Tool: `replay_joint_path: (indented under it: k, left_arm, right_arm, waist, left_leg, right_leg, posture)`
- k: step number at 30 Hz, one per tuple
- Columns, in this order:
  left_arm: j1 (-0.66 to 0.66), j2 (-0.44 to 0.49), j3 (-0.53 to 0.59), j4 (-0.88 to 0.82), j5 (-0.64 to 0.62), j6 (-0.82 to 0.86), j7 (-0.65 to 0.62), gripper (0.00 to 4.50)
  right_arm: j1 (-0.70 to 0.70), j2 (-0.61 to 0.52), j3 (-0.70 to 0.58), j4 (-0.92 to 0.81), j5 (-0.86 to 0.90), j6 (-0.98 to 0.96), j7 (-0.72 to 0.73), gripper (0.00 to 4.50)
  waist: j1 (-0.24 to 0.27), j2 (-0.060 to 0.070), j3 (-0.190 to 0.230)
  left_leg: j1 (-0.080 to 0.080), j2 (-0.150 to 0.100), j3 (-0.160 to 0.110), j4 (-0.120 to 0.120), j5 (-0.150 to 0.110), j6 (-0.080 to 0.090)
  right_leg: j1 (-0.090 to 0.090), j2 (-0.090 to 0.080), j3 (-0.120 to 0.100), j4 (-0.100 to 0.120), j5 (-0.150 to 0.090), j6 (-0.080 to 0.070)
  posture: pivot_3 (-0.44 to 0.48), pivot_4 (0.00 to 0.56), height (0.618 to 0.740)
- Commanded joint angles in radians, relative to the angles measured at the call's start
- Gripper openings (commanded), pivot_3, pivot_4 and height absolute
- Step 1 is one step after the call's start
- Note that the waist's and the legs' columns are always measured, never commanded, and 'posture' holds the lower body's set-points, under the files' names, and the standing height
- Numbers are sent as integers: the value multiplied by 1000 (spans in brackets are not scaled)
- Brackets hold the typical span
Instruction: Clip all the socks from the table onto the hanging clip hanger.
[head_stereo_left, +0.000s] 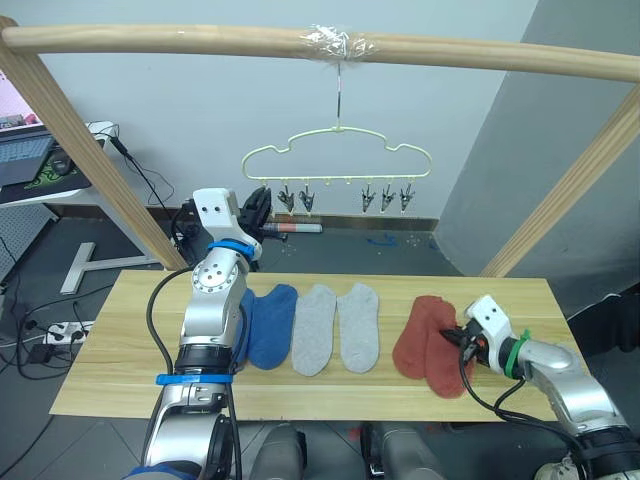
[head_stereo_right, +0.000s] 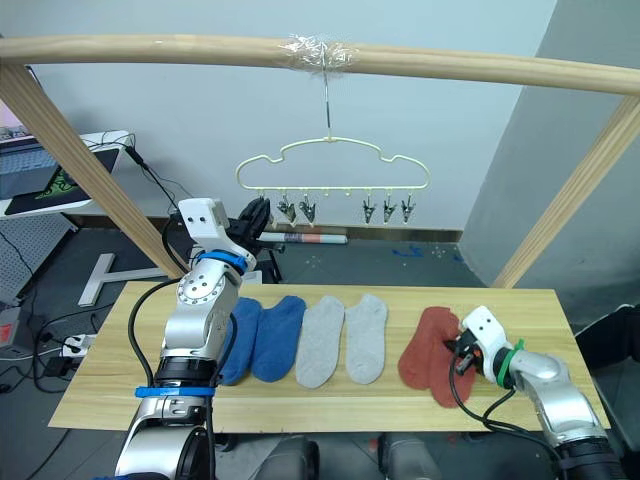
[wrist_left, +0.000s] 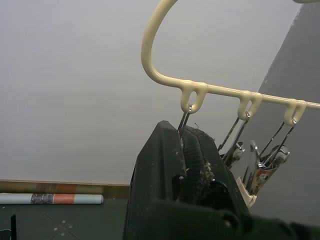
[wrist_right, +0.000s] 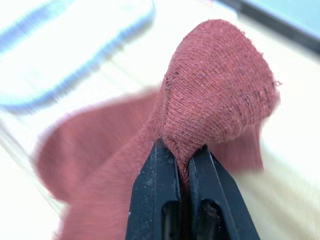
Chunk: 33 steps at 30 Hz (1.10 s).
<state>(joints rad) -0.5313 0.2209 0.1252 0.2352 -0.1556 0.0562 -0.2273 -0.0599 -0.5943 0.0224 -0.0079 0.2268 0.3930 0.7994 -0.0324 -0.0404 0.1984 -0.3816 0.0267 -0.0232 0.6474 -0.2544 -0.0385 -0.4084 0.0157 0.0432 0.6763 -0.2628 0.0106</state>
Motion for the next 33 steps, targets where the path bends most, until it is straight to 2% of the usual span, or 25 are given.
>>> replay_joint_path:
  k: [1,5,11,15,23,28,33]
  left_arm:
    - [-7,5,13,-23,0,-16,9,0]
    - [-6,5,13,-25,-1,-16,10,0]
    - [-15,1,29,-30,-40,0,-14,0]
    - [-34,-10,49,-78,-130,91,-38,0]
    - [-30,-24,59,-210,-274,292,-66,0]
    - [-20,-40,72,-265,-313,352,-40,0]
    - [-3,-41,68,-310,-327,392,-39,0]
  right_arm:
    - [-12,-24,-38,-152,109,77,62,29]
    - [-16,-39,-37,-196,143,117,76,29]
    - [-207,43,65,-197,105,140,34,29]
    - [-331,108,184,-89,-5,99,-4,29]
    - [-490,247,287,36,-74,72,-18,29]
    - [-614,375,311,175,-104,84,-55,29]
    - [-680,452,314,278,-120,61,-62,29]
  waist:
    - [0,0,0]
    - [1,0,0]
    - [-8,1,1]
    - [0,1,1]
    - [3,1,1]
    - [3,1,2]
    - [11,1,2]
  left_leg:
    - [0,0,0,0,0,0]
    - [0,0,0,0,0,0]
    - [1,0,0,0,0,0]
    - [-1,0,-1,0,0,0]
    - [-3,0,-3,0,0,0]
    - [-2,1,-4,-1,0,0]
    - [-3,0,-5,-1,0,0]
  right_leg:
    - [0,0,0,0,0,0]
    - [0,0,-1,-1,0,0]
    - [0,0,0,0,0,0]
    - [-1,1,-2,0,0,0]
    - [-2,-2,-1,-1,0,0]
    - [-3,-1,-3,1,1,-2]
    - [-3,-2,-4,1,3,-5]
  posture:
    - [-5,185,740]
    - [-12,181,740]
    - [-15,182,740]
    - [-7,184,740]
    - [19,186,740]
    - [33,184,740]
    - [53,178,740]
